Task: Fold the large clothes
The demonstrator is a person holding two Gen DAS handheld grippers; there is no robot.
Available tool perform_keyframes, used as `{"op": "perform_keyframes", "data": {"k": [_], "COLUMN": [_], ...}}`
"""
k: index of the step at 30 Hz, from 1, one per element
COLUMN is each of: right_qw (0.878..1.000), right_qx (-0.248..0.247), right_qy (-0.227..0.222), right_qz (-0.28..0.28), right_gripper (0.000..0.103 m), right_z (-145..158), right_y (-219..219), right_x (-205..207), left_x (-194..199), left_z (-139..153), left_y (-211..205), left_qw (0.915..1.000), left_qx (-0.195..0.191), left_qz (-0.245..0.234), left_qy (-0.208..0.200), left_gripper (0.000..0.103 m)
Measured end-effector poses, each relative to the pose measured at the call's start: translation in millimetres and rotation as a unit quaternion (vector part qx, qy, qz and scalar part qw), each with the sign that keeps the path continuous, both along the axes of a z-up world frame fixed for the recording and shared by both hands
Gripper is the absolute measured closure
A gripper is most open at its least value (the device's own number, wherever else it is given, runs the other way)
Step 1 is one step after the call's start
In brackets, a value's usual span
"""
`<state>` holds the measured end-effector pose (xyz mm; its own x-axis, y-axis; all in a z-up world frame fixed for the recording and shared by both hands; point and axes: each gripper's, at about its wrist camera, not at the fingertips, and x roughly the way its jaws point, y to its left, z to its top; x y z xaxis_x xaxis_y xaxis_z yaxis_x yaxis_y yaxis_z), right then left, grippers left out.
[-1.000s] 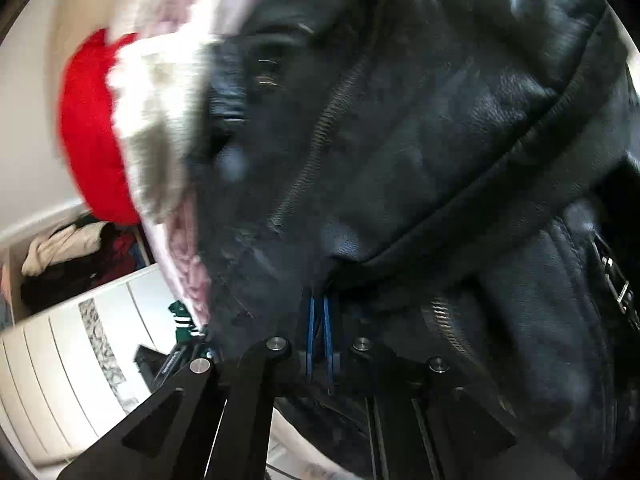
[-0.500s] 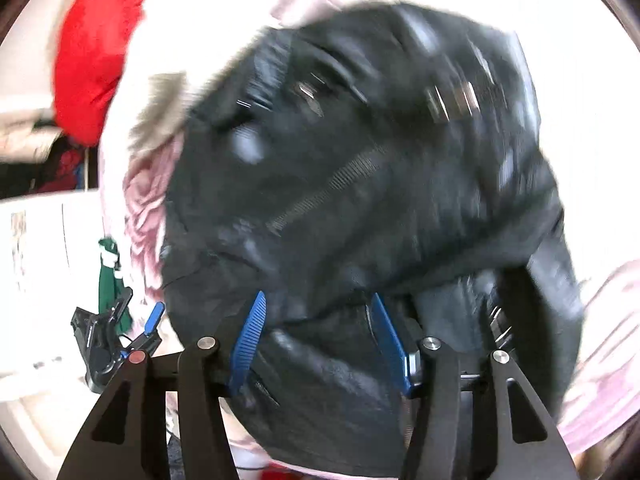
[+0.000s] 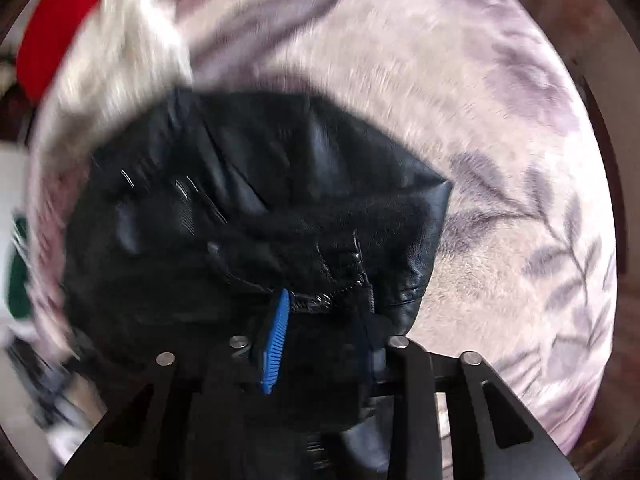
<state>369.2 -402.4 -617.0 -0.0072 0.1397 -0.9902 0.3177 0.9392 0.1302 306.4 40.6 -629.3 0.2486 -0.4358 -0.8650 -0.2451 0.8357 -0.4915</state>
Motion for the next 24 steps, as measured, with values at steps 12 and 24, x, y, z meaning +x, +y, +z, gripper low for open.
{"op": "perform_keyframes", "data": {"k": [12, 24], "right_qw": [0.992, 0.970], "right_qx": [0.085, 0.122], "right_qy": [0.035, 0.010], "right_qz": [-0.086, -0.208], "right_gripper": [0.041, 0.087], "right_z": [24, -33], "right_y": [-40, -67], "right_x": [-85, -146], "left_x": [-36, -104], "left_z": [78, 0], "left_y": [-30, -94], "left_qw": [0.9930, 0.9583], "left_qx": [0.117, 0.260], "left_qz": [-0.009, -0.119], "left_qy": [-0.010, -0.001], "left_gripper": [0.037, 0.008]}}
